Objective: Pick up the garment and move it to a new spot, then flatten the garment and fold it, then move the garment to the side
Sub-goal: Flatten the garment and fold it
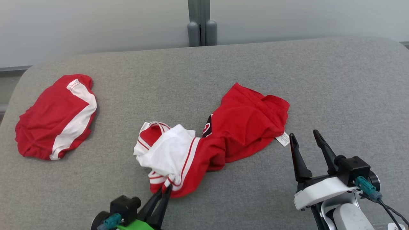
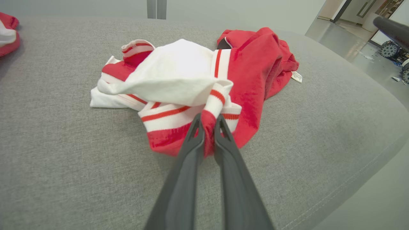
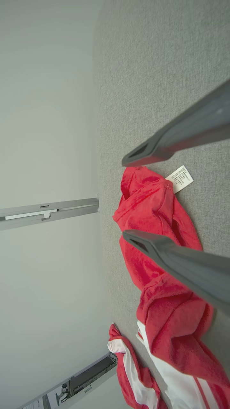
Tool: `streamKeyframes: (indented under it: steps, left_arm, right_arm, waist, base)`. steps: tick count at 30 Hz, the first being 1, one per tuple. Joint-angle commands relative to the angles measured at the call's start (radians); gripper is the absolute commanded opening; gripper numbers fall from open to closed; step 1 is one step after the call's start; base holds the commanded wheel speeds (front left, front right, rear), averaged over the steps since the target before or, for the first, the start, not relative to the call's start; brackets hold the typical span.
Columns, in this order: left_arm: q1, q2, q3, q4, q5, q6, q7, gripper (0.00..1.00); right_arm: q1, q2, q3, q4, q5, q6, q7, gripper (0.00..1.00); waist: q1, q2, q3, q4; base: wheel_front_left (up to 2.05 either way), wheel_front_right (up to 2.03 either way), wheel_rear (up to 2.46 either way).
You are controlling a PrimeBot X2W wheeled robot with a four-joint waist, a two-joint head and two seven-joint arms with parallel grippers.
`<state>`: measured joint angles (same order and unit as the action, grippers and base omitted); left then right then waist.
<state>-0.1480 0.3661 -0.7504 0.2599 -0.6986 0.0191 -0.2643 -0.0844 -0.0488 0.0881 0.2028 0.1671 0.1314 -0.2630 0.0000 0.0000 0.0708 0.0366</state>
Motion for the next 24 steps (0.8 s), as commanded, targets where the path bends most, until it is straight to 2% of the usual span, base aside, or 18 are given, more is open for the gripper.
streamKeyframes:
  steps: [1, 5, 6, 7, 8, 13, 19, 24]
  left_arm:
    - [0.023, -0.001, -0.008, 0.019, 0.0, -0.001, 0.0, 0.0]
    - [0.045, -0.033, -0.021, 0.076, 0.004, -0.02, 0.0, 0.01]
    - [0.046, -0.037, -0.019, 0.085, 0.009, -0.022, 0.0, 0.25]
    - [0.047, -0.042, -0.015, 0.091, 0.012, -0.025, 0.0, 0.59]
    - [0.044, -0.052, -0.002, 0.092, 0.016, -0.023, 0.0, 1.0]
    - [0.024, -0.053, 0.091, 0.037, 0.069, -0.019, 0.0, 1.0]
    - [-0.041, -0.006, 0.225, -0.019, 0.135, -0.033, 0.0, 1.0]
    - [-0.155, 0.033, 0.301, 0.018, 0.162, -0.055, 0.0, 1.0]
  right_arm:
    - [0.009, -0.003, 0.0, 0.003, -0.005, -0.001, -0.003, 1.0]
    - [0.009, -0.003, 0.004, 0.007, -0.006, -0.001, -0.003, 1.0]
    - [0.01, -0.003, 0.005, 0.008, -0.006, -0.001, -0.003, 1.0]
    - [0.011, -0.003, 0.006, 0.009, -0.006, -0.001, -0.003, 1.0]
    - [0.011, -0.003, 0.006, 0.009, -0.005, -0.001, -0.003, 1.0]
    - [0.016, -0.003, 0.001, 0.008, -0.002, -0.001, -0.003, 1.0]
    - [0.002, -0.003, 0.005, 0.007, 0.001, -0.001, -0.003, 1.0]
    - [-0.012, -0.003, 0.009, 0.003, 0.002, -0.001, -0.003, 1.0]
  waist:
    - [0.0, 0.0, -0.009, 0.015]
    - [0.0, 0.0, -0.011, 0.019]
    - [0.0, 0.0, -0.012, 0.019]
    - [0.0, 0.0, -0.013, 0.018]
    - [0.0, 0.0, -0.015, 0.017]
    - [0.0, 0.0, -0.017, 0.01]
    - [0.0, 0.0, -0.005, -0.012]
    - [0.0, 0.0, 0.016, -0.044]
  base:
    - [0.0, 0.0, 0.0]
    - [0.0, 0.0, 0.0]
    - [0.0, 0.0, 0.0]
    - [0.0, 0.0, 0.0]
    - [0.0, 0.0, 0.0]
    - [0.0, 0.0, 0.0]
    - [0.0, 0.0, 0.0]
    - [0.0, 0.0, 0.0]
